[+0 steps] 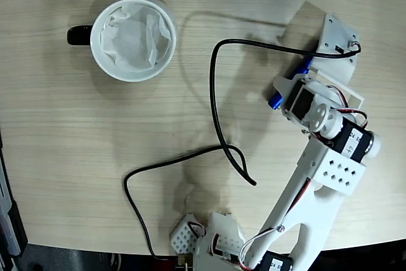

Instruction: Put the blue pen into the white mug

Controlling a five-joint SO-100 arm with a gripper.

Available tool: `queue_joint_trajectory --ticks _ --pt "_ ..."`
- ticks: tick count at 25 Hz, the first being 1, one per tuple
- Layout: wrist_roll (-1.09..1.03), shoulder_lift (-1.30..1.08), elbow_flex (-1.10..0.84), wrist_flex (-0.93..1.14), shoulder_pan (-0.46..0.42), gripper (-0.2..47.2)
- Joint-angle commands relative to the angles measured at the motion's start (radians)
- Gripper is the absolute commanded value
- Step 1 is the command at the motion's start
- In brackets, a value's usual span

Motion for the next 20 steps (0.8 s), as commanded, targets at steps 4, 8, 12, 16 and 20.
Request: queue_joint_trajectory --ticks 4,8,12,16,20 --pt "-0.023 0.087 0.1 -0.063 -0.005 18.7" --pt "-0.023 0.098 0.149 -0.103 -0.006 18.5" --pt "-0.023 0.101 0.166 -0.129 -0.008 14.7" --pt "-0.023 0.103 0.166 -0.135 -0.011 9.9" --pt "-0.021 0.103 0.167 -0.135 -0.012 2.0"
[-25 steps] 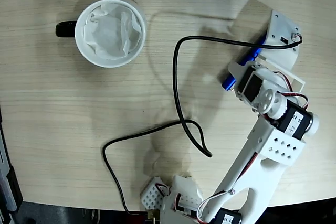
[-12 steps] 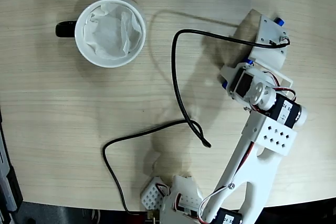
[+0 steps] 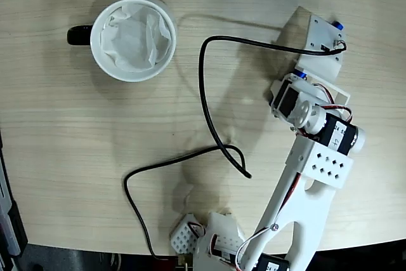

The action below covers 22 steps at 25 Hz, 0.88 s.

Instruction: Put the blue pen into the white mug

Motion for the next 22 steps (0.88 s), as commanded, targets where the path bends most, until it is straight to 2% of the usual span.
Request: queue_joint_trajectory --ticks 1,8,14,22 --pt "-0.021 0.072 0.009 0.002 0.009 0.8" --pt "-0.018 0.11 0.054 0.002 0.005 0.1" --pt "-0.005 0.256 0.19 0.005 -0.011 0.1" --pt "0.219 0.469 0.33 0.002 -0.098 0.1"
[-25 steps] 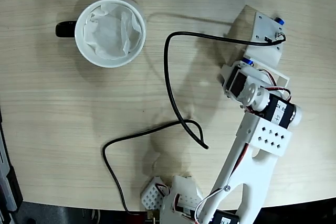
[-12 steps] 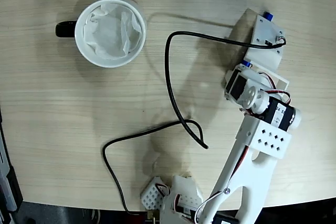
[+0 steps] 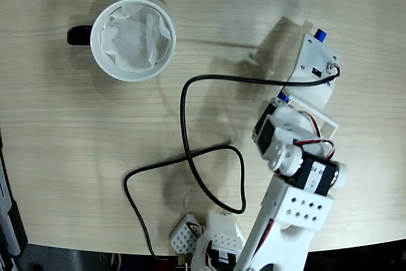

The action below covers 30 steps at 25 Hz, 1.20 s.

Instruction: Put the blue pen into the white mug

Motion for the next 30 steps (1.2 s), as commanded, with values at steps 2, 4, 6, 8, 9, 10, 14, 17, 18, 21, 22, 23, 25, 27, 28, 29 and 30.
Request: queue_joint_trajectory --ticks 2,4,6,8,9,10,14,17,18,21,22,23,25,27,28,29,30 --pt "0.167 0.179 0.061 -0.029 -0.06 0.1" --pt "0.288 0.238 0.103 -0.081 -0.106 0.1" --pt "0.43 0.293 0.133 -0.132 -0.152 0.1" --pt "0.56 0.341 0.149 -0.163 -0.201 0.0" --pt "0.623 0.368 0.155 -0.178 -0.224 0.0" --pt "0.68 0.394 0.16 -0.19 -0.25 0.0" --pt "0.801 0.491 0.163 -0.233 -0.348 0.0" --pt "0.85 0.561 0.163 -0.272 -0.407 0.0" --pt "0.857 0.586 0.163 -0.281 -0.43 0.0" --pt "0.877 0.65 0.16 -0.288 -0.499 0.0" --pt "0.887 0.667 0.158 -0.29 -0.52 0.0" --pt "0.904 0.681 0.158 -0.295 -0.538 0.0" --pt "0.931 0.695 0.156 -0.311 -0.561 -0.1" --pt "0.979 0.698 0.158 -0.347 -0.568 -0.1" --pt "1.02 0.699 0.155 -0.367 -0.568 -0.1" --pt "1.081 0.701 0.152 -0.387 -0.568 -0.1" --pt "1.149 0.704 0.152 -0.41 -0.568 -0.1"
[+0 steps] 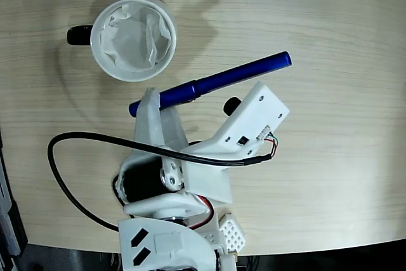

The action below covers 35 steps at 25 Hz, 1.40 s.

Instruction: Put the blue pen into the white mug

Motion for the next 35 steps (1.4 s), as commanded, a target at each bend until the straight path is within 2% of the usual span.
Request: queue_joint_trajectory --ticks 1,5,9,13,16,20,30,35 --pt "0.19 0.071 -0.011 -0.061 -0.028 -0.1" --pt "0.448 0.063 -0.026 -0.091 -0.067 -0.1" --pt "0.75 0.044 -0.023 -0.126 -0.15 -0.1" --pt "1.075 0.069 -0.003 -0.314 -0.187 -0.1" --pt "1.175 0.091 0.011 -0.468 -0.196 -0.1" --pt "1.264 0.133 0.15 -0.736 -0.199 -0.1" --pt "1.582 0.169 0.39 -0.85 -0.222 -0.1" --pt "1.6 0.181 0.48 -1.035 -0.222 -0.1"
